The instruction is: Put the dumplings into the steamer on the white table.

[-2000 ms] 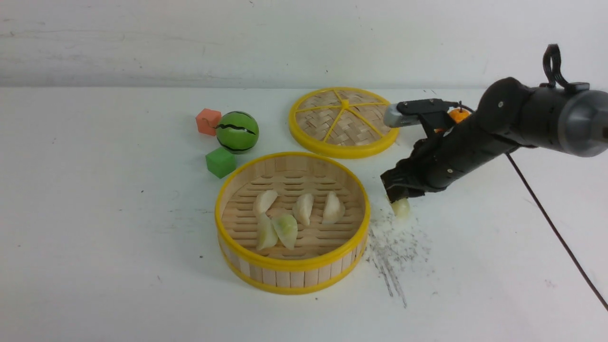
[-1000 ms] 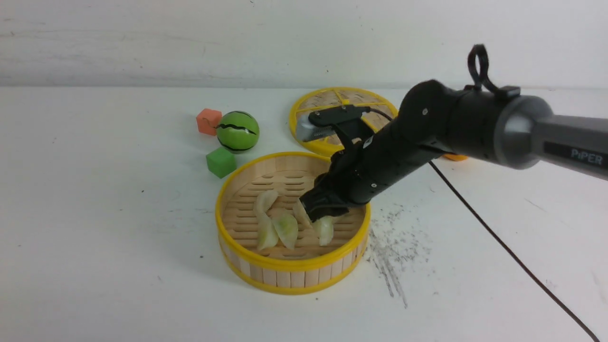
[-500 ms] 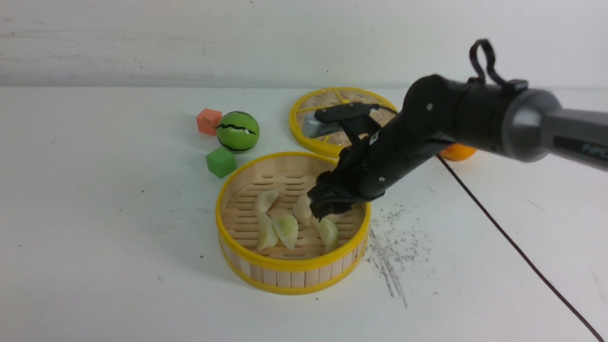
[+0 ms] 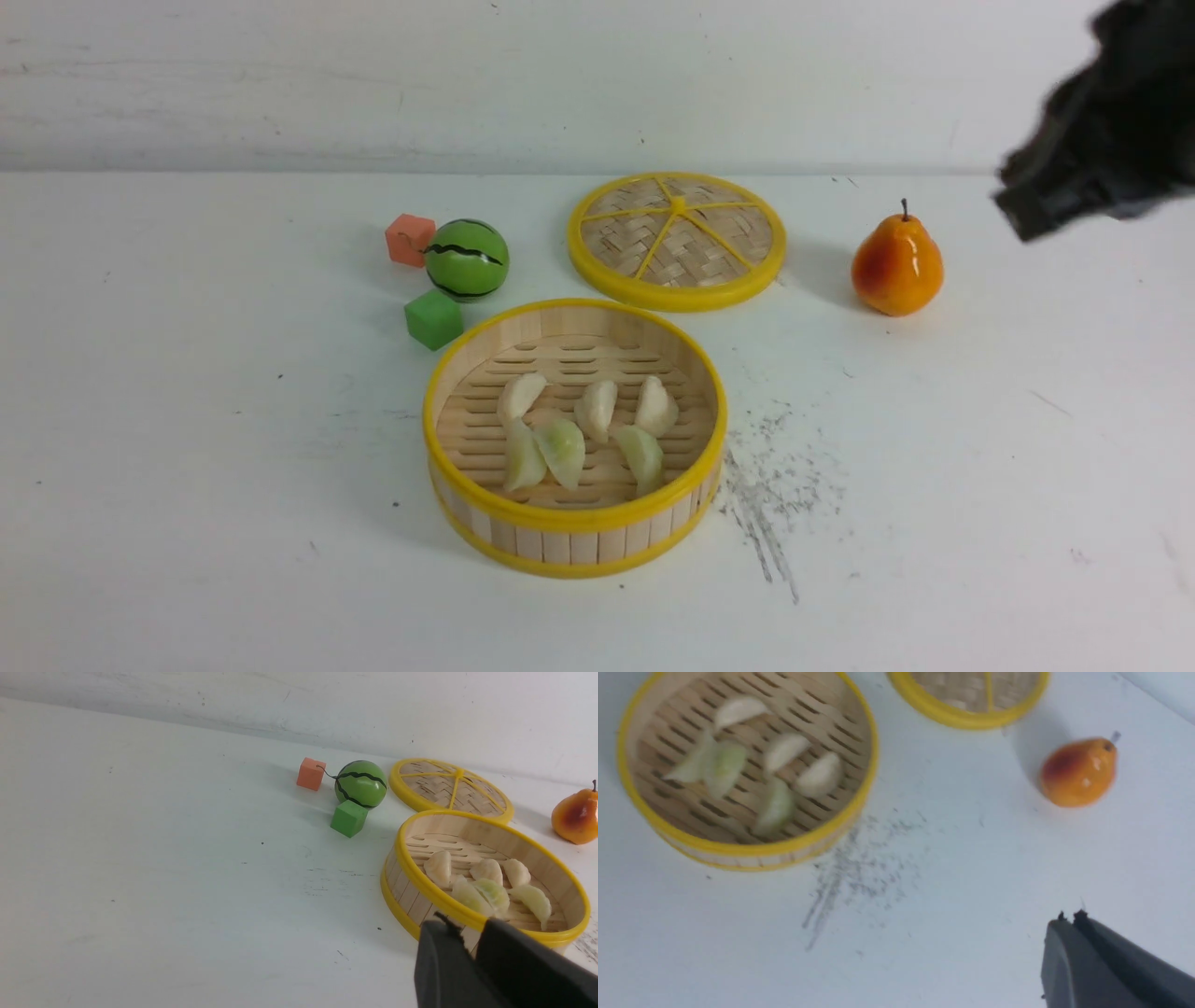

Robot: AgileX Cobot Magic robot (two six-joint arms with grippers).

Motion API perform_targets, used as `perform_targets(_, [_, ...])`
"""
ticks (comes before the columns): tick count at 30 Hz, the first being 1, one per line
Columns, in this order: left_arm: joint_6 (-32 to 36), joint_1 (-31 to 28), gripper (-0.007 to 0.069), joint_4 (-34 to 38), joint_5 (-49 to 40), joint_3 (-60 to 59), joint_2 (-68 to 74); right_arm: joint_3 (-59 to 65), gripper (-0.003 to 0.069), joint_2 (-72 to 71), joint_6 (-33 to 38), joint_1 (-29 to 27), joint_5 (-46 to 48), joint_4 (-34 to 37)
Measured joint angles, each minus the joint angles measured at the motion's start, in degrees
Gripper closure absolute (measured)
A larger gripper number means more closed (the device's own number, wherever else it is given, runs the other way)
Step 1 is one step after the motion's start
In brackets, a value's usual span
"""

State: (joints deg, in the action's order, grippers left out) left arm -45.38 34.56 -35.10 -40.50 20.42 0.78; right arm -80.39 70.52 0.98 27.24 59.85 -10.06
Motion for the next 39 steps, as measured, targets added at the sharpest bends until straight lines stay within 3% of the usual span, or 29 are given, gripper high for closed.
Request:
perform_targets(4, [0.00,0.00,0.0512,0.00,-0.07,0.00,0.00,13.99,0.0679,-8.58,-7.89,-0.21,-7.50,-4.76])
perform_targets(8, [0.00,0.00,0.0505,0.00,-0.07,0.00,0.00,34.25,0.0678,-15.98,-15.48,-0.28,-24.71,-6.73])
perform_targets(14, [0.00,0.00,0.0498,0.00,-0.14,0.00,0.00,54.22,0.0674,-17.23,-18.27,-0.28,-44.78,-6.73])
perform_targets(19, [0.00,0.00,0.0494,-0.05,-0.21,0.00,0.00,64.33,0.0670,-16.72,-18.46,-0.28,-53.02,-6.94])
perform_targets(28, [0.00,0.00,0.0493,-0.11,-0.28,0.00,0.00,74.00,0.0666,-25.38,-18.69,-1.00,-53.94,-6.94])
perform_targets(39, [0.00,0.00,0.0485,-0.31,-0.35,0.00,0.00,81.89,0.0661,-68.49,-29.42,-15.44,-48.60,-7.19])
